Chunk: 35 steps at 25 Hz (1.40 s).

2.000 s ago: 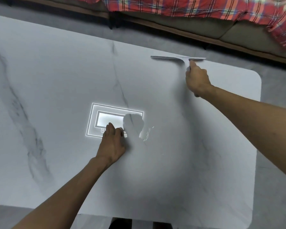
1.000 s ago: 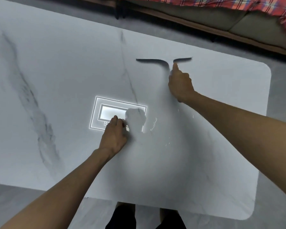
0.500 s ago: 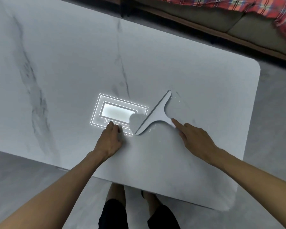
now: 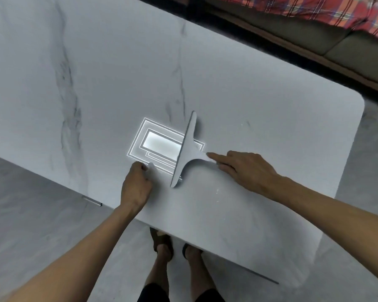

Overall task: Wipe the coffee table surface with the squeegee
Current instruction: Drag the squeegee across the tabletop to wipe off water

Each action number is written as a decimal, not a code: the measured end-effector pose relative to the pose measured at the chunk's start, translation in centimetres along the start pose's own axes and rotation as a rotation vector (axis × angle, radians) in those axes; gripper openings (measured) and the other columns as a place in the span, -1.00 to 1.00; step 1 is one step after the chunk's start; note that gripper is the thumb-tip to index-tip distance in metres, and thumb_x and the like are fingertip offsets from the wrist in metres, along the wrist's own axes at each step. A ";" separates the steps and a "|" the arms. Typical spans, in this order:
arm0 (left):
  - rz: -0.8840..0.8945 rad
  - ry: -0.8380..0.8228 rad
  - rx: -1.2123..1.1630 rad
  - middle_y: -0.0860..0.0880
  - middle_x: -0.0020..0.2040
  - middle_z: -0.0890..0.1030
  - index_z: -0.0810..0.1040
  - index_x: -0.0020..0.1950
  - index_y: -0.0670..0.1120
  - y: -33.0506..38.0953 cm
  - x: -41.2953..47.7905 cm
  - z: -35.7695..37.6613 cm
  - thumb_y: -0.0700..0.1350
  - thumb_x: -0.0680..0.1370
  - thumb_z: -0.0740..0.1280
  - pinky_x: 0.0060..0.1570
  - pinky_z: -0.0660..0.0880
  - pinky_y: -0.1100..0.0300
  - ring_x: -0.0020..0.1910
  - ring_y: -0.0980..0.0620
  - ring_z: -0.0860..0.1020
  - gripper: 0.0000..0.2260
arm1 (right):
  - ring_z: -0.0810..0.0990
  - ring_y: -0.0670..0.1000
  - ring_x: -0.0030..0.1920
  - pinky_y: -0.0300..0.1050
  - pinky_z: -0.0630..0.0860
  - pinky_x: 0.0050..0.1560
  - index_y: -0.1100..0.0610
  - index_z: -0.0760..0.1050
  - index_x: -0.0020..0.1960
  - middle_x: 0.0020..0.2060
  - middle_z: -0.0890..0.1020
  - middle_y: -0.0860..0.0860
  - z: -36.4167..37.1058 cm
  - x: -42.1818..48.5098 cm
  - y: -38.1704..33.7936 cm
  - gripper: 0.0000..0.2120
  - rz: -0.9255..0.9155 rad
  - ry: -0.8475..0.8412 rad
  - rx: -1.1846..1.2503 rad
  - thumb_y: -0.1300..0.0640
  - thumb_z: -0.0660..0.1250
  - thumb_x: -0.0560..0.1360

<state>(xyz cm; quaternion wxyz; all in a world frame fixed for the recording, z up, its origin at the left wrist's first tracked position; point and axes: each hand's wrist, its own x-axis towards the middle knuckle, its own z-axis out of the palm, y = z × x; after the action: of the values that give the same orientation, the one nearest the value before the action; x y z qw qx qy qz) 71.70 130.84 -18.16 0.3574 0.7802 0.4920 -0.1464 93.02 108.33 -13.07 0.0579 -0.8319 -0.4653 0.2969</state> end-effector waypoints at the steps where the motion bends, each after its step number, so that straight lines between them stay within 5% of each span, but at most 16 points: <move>1: -0.030 0.042 -0.024 -0.04 -0.07 0.52 0.36 0.14 -0.03 -0.9 0.5 -0.5 -0.29 0.44 0.18 -0.26 0.35 0.12 -0.14 -0.10 0.50 -0.69 | 0.57 0.04 -0.04 -0.07 0.47 -0.10 -0.33 0.17 0.45 -0.08 0.53 -0.10 0.5 2.5 -2.0 -0.61 -0.074 -0.031 -0.026 -0.14 -0.02 0.64; 7: 0.033 0.039 0.002 0.02 -0.20 0.47 0.31 -0.03 -0.05 -3.8 1.8 -1.8 -0.24 0.38 0.25 -0.39 0.28 0.15 -0.26 -0.04 0.45 -0.77 | 0.58 0.10 -0.07 0.02 0.51 -0.13 -0.28 0.18 0.47 -0.07 0.57 -0.04 3.2 11.2 -8.7 -0.61 -0.246 -0.048 -0.163 -0.14 -0.04 0.65; 13: 0.168 -0.107 0.099 -0.05 -0.04 0.44 0.30 -0.01 -0.08 -2.1 1.6 -0.1 -0.33 0.38 0.24 -0.25 0.31 0.10 -0.14 -0.10 0.44 -0.73 | 0.55 0.09 -0.12 -0.09 0.32 -0.22 -0.32 0.17 0.46 -0.18 0.45 -0.11 2.0 5.7 0.5 -0.60 0.101 0.049 -0.087 -0.14 -0.09 0.64; 23: 0.294 -0.220 0.229 -0.10 0.04 0.44 0.43 0.06 -0.17 -0.3 0.9 2.1 -0.32 0.42 0.25 -0.11 0.35 0.13 0.03 -0.12 0.45 -0.77 | 0.56 0.11 -0.10 -0.03 0.41 -0.19 -0.35 0.22 0.42 -0.15 0.60 -0.08 2.6 -9.2 8.8 -0.63 0.599 0.219 0.009 -0.13 -0.01 0.63; 27: 0.158 -0.075 0.088 0.02 -0.10 0.49 0.41 0.11 -0.08 -1.6 0.1 0.8 -0.21 0.51 0.21 -0.20 0.41 0.11 -0.18 -0.08 0.50 -0.81 | 0.59 0.07 -0.11 -0.01 0.51 -0.16 -0.36 0.20 0.43 -0.13 0.62 -0.09 3.3 -9.0 2.5 -0.62 0.475 0.256 0.086 -0.16 0.02 0.62; 35: 0.119 0.001 0.054 0.03 -0.09 0.48 0.35 0.03 -0.02 -6.2 -1.8 0.6 -0.20 0.48 0.24 -0.22 0.37 0.14 -0.16 -0.02 0.46 -0.83 | 0.58 0.10 -0.20 0.01 0.53 -0.24 -0.29 0.20 0.46 -0.11 0.56 -0.02 12.9 -3.0 -11.6 -0.62 -0.052 -0.005 -0.007 -0.09 0.02 0.65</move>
<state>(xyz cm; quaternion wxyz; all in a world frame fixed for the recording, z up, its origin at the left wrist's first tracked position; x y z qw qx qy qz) 65.49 130.87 -20.07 0.3441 0.8176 0.4407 -0.1375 76.15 110.06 -17.95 0.0617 -0.8189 -0.4881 0.2956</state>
